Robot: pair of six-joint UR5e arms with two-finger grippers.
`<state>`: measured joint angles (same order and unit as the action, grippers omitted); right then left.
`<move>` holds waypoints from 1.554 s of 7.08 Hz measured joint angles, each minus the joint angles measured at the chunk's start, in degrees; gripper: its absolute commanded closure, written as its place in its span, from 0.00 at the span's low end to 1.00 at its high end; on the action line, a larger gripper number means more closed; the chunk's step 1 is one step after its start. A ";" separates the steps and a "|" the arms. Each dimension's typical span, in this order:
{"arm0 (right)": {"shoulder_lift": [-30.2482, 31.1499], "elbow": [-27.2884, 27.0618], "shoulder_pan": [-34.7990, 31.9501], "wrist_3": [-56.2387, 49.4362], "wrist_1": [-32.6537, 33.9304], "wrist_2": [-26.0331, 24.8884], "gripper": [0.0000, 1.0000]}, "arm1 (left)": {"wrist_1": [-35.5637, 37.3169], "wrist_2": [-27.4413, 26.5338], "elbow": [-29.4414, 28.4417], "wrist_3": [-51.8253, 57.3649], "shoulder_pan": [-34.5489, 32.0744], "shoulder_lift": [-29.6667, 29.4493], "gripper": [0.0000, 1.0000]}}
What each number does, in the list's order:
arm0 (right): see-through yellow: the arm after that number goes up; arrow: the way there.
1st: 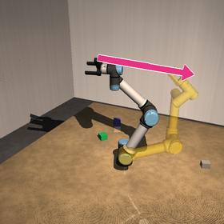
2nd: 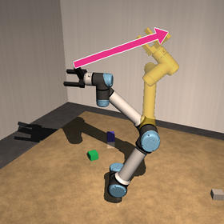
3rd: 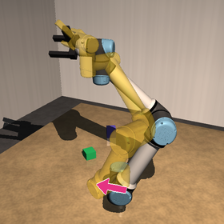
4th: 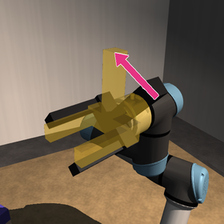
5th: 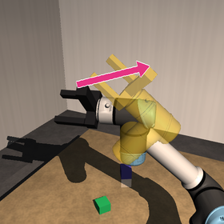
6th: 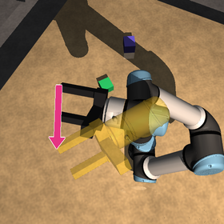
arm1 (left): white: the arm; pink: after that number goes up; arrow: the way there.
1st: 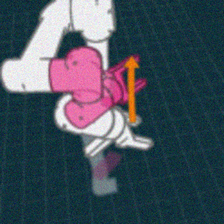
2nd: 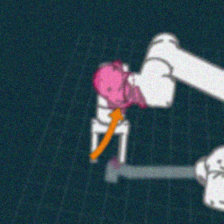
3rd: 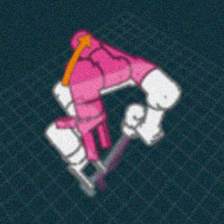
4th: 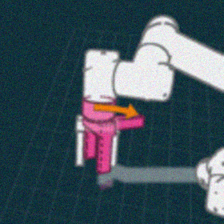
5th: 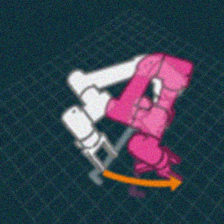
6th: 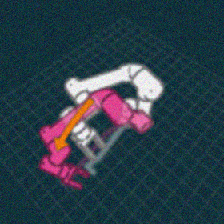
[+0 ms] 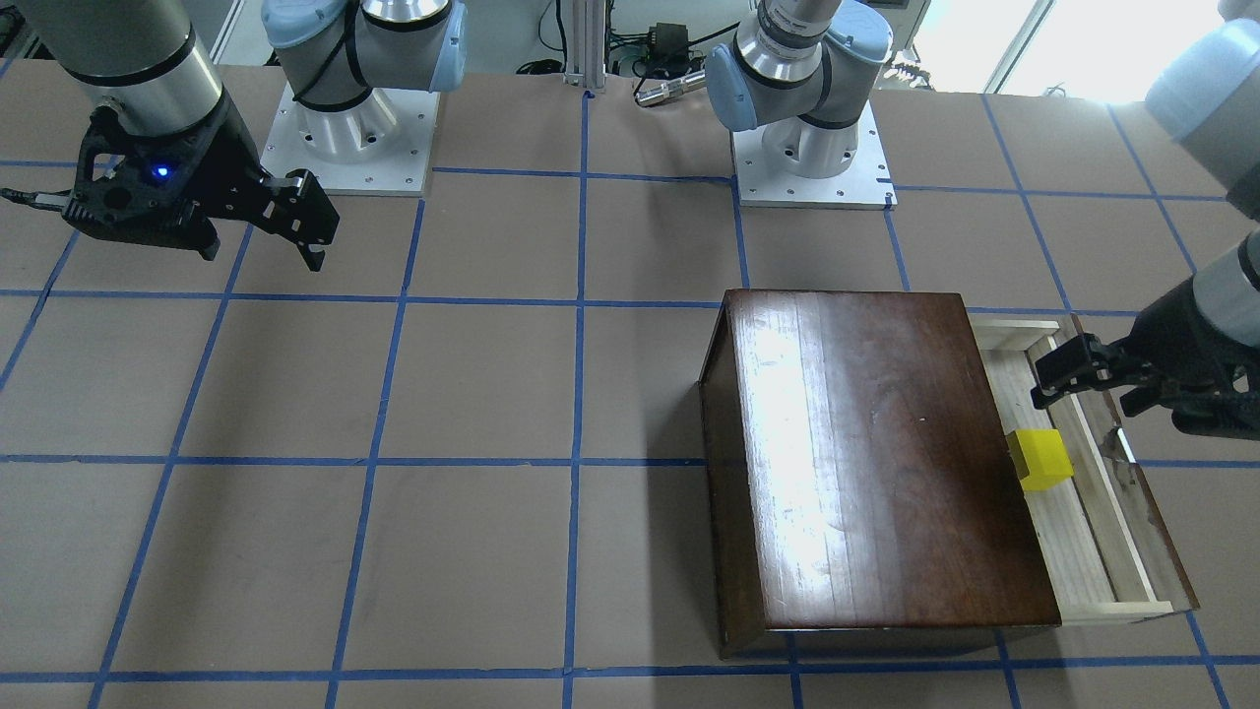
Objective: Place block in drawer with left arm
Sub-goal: 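Raise the left gripper up and away from the drawer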
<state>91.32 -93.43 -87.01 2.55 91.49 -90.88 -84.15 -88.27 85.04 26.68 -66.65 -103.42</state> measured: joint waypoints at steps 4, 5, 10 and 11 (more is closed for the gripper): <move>0.00 0.00 0.00 0.00 0.00 0.00 0.00 | -9.04 -0.08 0.32 -0.22 -0.74 10.26 0.00; 0.00 0.00 0.00 0.00 0.00 0.00 0.00 | -10.87 -0.11 0.60 -0.57 -1.62 12.43 0.00; 0.00 -0.06 0.00 0.00 0.00 0.00 0.00 | -13.50 -2.77 0.78 -15.53 -14.14 15.53 0.00; 0.00 -0.04 0.00 0.00 0.00 0.00 0.00 | -12.98 -3.57 0.75 -19.51 -16.98 15.07 0.00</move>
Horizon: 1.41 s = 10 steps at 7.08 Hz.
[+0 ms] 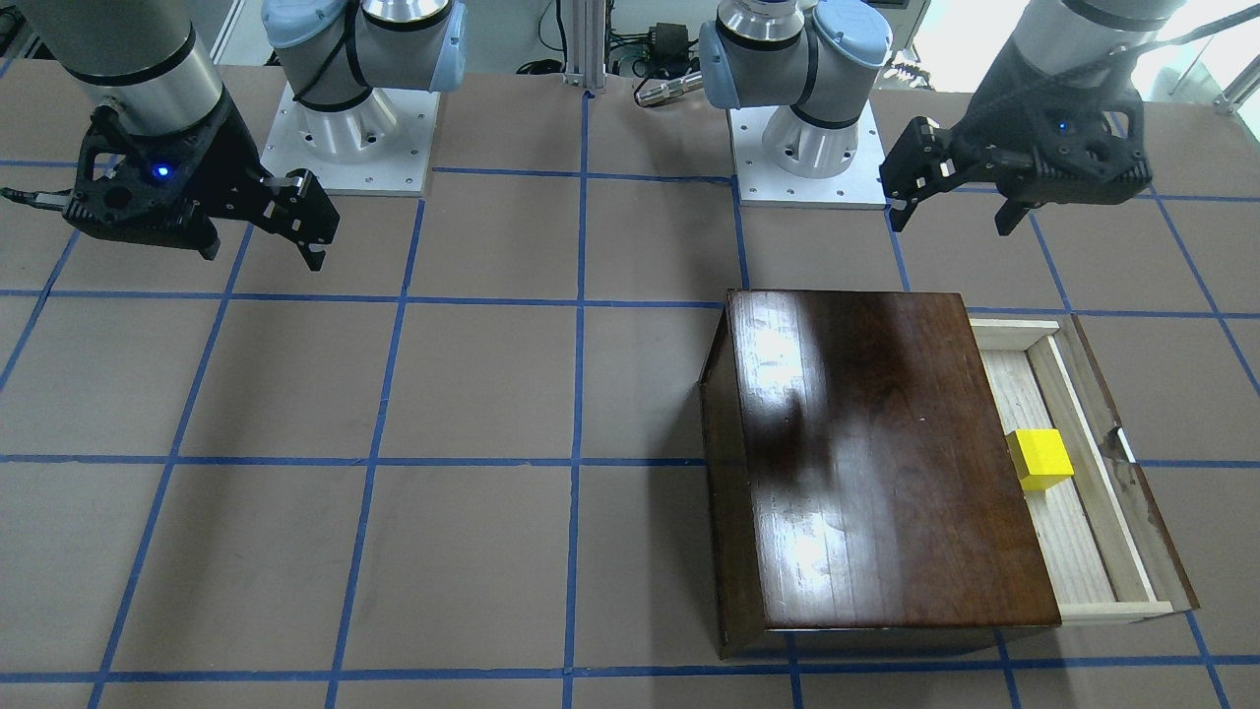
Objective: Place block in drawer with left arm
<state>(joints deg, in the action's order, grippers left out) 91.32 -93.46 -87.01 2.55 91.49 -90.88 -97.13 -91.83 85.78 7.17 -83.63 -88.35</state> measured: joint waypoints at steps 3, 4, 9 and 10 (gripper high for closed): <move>0.00 0.03 0.00 0.00 0.00 0.00 0.00 | 1.16 -0.22 0.28 -6.54 -4.44 -0.54 0.00; 0.00 0.03 0.00 0.00 0.00 0.00 0.00 | 2.80 -0.28 1.00 -7.47 -5.09 -0.71 0.00; 0.00 0.04 0.00 0.00 0.00 0.00 0.00 | 8.94 -0.23 3.22 -8.13 -5.66 -0.85 0.00; 0.00 0.04 0.00 0.00 0.00 0.00 0.00 | 9.02 -0.26 3.23 -8.19 -5.65 -0.85 0.00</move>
